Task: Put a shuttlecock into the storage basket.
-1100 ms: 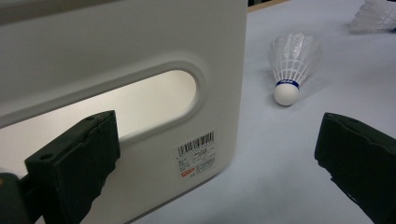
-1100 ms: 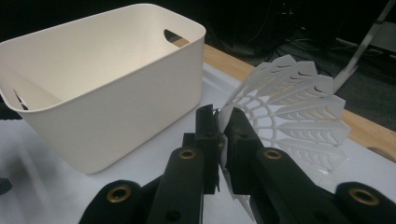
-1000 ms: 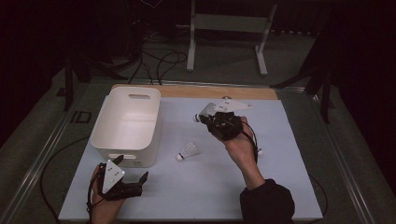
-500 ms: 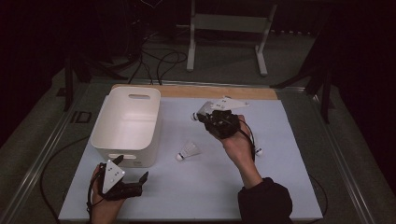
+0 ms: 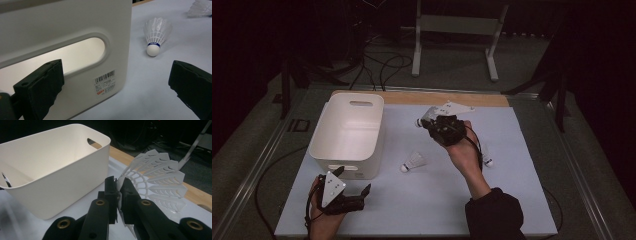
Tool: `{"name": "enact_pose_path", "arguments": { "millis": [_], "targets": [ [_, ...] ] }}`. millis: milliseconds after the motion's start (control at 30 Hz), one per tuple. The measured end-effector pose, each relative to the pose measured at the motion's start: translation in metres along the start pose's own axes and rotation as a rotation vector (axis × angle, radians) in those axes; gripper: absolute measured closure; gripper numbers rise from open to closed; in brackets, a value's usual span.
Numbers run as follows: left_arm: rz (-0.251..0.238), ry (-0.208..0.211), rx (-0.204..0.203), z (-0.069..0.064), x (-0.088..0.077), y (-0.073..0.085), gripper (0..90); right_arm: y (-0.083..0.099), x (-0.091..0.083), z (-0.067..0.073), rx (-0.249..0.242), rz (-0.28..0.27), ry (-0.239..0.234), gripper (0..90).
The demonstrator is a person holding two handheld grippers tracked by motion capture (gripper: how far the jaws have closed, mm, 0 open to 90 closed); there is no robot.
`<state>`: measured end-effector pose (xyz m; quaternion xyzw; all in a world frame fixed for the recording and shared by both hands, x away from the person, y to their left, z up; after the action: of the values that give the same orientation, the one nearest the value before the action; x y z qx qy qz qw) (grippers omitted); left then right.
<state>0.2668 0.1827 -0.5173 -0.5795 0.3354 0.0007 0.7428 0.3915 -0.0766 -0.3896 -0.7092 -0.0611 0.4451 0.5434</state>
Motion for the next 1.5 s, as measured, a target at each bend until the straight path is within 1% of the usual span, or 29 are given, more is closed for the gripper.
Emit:
{"name": "enact_pose_path", "arguments": {
  "millis": [133,633,700,1033,1100,1267,1500],
  "targets": [
    [0.000,0.000,0.000,0.000,0.000,0.000,0.6,-0.002,0.002,0.000,-0.007,-0.001,0.001,85.2],
    [-0.002,-0.001,0.000,0.000,0.000,0.000,0.6,-0.006,0.006,0.000,-0.008,-0.003,0.001,85.2],
    [-0.004,-0.002,-0.001,0.000,0.000,0.000,0.6,-0.007,0.007,0.000,-0.002,-0.008,-0.002,85.2],
    [-0.003,-0.002,0.002,0.000,0.000,0.000,0.6,-0.013,0.009,0.003,-0.010,-0.010,-0.004,85.2],
    [-0.002,-0.002,0.002,0.000,0.000,0.000,0.6,-0.014,0.010,0.003,-0.017,-0.011,-0.005,85.2],
    [-0.001,-0.002,0.002,0.000,0.000,0.000,0.6,-0.016,0.011,0.005,-0.011,-0.011,-0.006,85.2],
    [0.002,0.000,0.003,0.000,0.000,0.000,0.6,-0.018,0.012,0.005,-0.017,-0.015,-0.008,85.2]
  ]
}}
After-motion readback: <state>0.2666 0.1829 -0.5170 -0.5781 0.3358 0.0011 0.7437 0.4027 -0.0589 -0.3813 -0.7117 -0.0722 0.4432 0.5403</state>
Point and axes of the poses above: each handheld gripper's, and its own axes: x roughly forward along the jaws, y roughly out of its underside, z roughly to its left, the point moved 6 cm from there along x, roughly forward along the jaws, and after that the axes turned 6 degrees about z, right-handed, at the moved point
